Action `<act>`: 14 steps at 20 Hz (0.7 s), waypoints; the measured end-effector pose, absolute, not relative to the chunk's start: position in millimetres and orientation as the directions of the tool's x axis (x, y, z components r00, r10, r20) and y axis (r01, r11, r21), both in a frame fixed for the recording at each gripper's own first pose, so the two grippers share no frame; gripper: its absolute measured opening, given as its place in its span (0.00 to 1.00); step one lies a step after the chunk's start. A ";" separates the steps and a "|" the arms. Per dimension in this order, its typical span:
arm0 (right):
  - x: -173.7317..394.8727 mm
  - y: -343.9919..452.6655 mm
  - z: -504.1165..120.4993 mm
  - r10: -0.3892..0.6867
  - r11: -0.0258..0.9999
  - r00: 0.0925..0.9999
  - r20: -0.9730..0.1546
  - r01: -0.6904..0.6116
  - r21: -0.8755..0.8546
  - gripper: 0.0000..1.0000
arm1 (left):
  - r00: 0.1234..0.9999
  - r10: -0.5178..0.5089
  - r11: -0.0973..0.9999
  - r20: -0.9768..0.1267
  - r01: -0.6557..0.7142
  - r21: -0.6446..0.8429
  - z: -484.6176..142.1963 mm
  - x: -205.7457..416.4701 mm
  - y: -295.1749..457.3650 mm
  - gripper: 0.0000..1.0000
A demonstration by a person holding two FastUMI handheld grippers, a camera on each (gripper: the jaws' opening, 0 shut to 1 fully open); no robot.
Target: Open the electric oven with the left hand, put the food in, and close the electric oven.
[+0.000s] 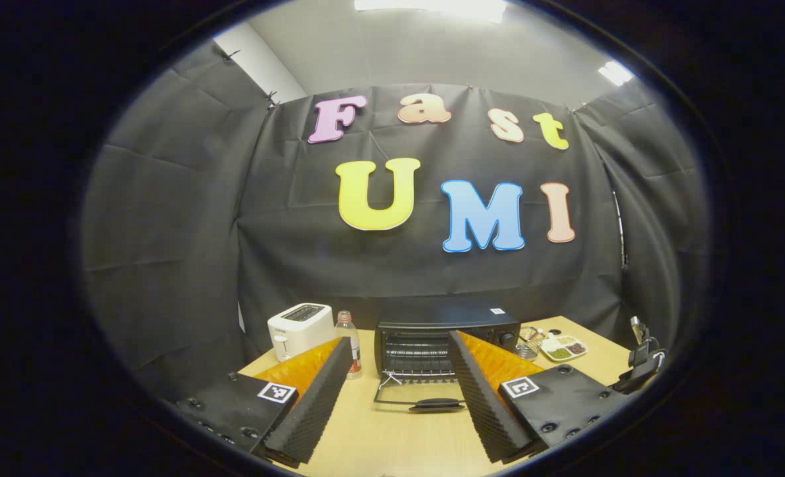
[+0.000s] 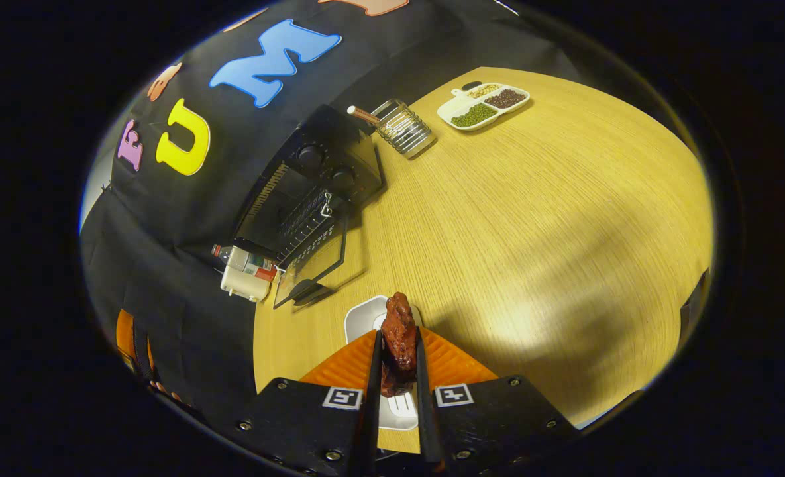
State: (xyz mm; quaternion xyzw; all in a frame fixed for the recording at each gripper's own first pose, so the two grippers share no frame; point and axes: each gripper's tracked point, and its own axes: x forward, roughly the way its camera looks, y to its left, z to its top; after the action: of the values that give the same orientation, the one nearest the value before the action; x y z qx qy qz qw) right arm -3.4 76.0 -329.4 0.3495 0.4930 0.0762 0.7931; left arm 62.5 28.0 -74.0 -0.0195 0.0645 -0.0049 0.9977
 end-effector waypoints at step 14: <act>58.9 106.8 -250.1 0.476 0.726 0.623 -0.620 0.119 0.677 0.14 | 0.992 -0.044 0.995 -0.119 0.034 -0.089 -83.3 93.4 40.2 0.90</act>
State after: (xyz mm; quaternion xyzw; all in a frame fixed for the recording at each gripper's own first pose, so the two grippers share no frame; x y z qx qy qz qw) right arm 58.9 106.8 -250.1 0.3538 0.4206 0.1080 0.8284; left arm 93.4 40.2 -83.3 -0.0435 0.0605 -0.0195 0.9970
